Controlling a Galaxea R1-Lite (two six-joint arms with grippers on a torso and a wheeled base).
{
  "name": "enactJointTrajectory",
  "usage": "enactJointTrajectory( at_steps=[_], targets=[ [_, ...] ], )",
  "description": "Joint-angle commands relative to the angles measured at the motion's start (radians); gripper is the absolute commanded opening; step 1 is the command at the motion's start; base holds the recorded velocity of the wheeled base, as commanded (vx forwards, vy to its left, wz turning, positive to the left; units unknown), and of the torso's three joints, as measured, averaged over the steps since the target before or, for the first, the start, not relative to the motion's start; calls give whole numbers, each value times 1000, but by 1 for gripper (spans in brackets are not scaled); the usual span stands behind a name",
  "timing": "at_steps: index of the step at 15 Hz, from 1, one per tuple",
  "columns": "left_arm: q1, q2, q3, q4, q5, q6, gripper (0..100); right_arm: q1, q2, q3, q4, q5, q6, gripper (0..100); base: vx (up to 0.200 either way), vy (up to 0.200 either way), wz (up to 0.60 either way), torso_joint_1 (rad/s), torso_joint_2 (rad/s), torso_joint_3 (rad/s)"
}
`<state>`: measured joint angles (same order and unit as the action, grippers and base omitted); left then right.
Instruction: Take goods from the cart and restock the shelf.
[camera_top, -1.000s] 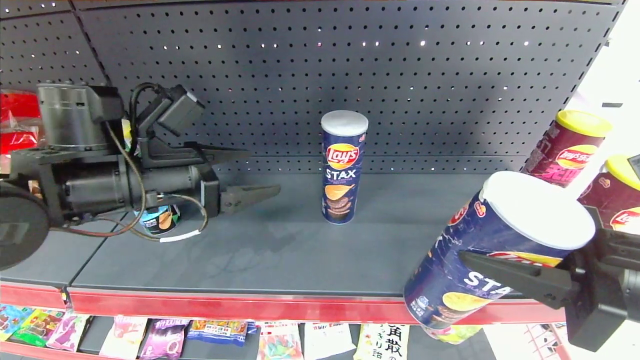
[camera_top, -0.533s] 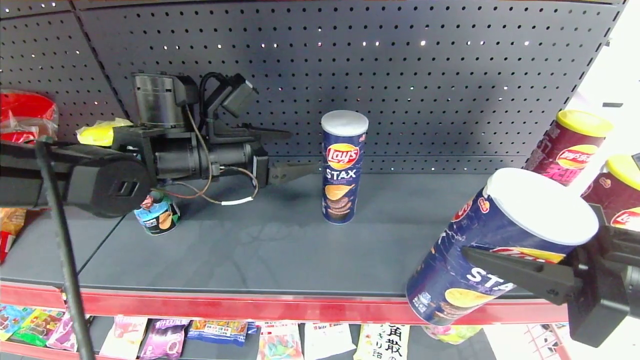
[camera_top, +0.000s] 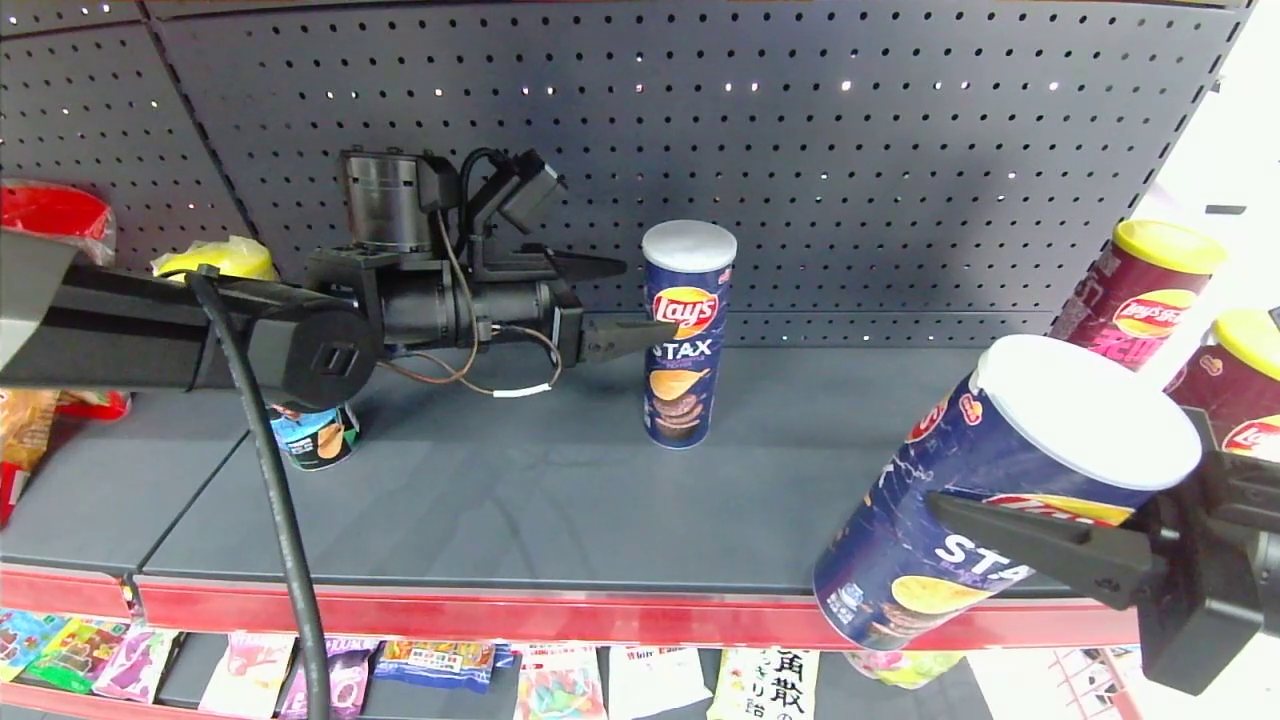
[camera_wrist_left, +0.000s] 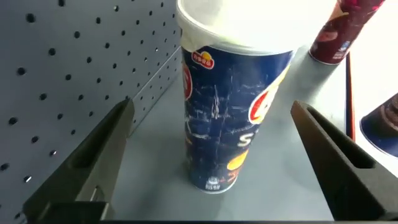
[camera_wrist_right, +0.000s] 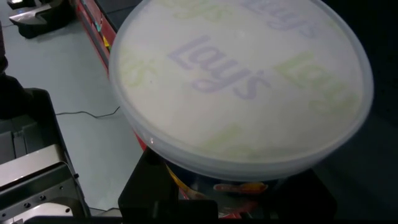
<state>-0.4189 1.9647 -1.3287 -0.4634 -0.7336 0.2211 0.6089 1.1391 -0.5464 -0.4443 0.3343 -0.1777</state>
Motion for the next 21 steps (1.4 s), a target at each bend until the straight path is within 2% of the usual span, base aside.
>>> enactJointTrajectory(
  at_steps=[1, 7, 12, 20, 21],
  targets=[
    [-6, 20, -17, 0, -6, 0, 100, 0, 1, 2, -1, 0, 0, 0, 0, 0, 0, 0, 0, 0],
    [-24, 106, -141, 3, -7, -2, 100, 0, -1, 2, -1, 0, 0, 0, 0, 0, 0, 0, 0, 0],
    [-66, 137, -196, 23, -7, -5, 100, -1, -9, 3, 1, 0, 0, 0, 0, 0, 0, 0, 0, 0],
    [-81, 168, -221, 25, -6, -12, 100, -6, -16, -6, 21, 0, 0, 0, 0, 0, 0, 0, 0, 0],
    [-80, 168, -221, 23, -6, -12, 0, -6, -19, -7, 29, 0, 0, 0, 0, 0, 0, 0, 0, 0]
  ],
)
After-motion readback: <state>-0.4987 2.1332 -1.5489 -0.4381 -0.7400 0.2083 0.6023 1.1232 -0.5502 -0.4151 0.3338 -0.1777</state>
